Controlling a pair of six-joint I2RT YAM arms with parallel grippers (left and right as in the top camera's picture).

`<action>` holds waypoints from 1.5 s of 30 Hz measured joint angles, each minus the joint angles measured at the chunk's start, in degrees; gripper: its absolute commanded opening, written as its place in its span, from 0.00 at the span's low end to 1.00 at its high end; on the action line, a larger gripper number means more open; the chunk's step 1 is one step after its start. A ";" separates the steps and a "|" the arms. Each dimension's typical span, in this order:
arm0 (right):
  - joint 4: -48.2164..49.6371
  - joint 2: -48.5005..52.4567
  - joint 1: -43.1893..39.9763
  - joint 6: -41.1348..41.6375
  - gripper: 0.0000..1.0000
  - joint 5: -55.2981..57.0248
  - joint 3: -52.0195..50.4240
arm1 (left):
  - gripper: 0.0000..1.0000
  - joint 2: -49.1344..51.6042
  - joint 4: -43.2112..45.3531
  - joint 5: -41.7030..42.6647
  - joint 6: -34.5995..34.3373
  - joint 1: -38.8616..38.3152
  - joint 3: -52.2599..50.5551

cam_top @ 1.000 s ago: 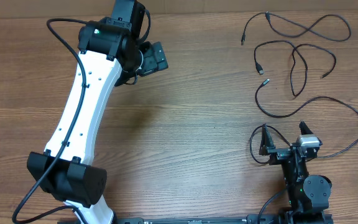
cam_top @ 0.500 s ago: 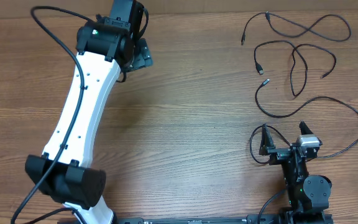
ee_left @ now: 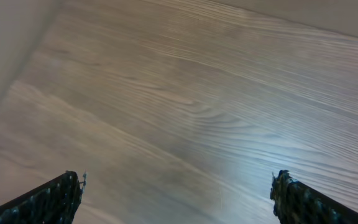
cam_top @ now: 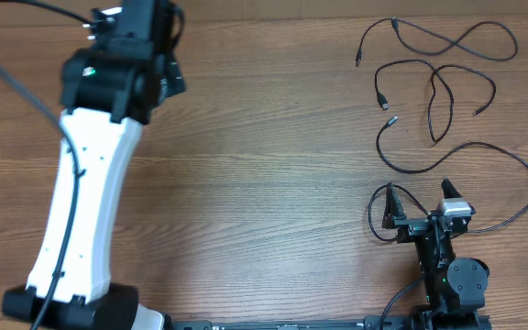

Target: Untangle cables

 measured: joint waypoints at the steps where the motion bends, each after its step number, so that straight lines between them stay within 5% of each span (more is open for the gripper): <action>1: -0.02 0.00 0.00 0.00 1.00 0.00 0.00 | 1.00 -0.76 -0.61 -0.09 0.48 0.72 0.00; 12: 0.00 0.00 0.00 0.00 1.00 0.00 0.00 | 0.99 -4.13 -9.51 4.87 4.33 3.32 0.13; 26: -0.02 0.00 0.02 0.00 1.00 0.00 0.00 | 0.99 -16.41 -10.95 8.74 21.35 3.32 -2.40; 38: -0.02 0.00 0.00 0.00 1.00 0.00 0.00 | 0.99 -28.11 0.33 14.58 26.36 3.87 -22.80; 45: -0.02 0.00 0.00 -0.02 1.00 -0.02 0.00 | 1.00 -34.60 10.56 17.33 27.80 10.62 -32.13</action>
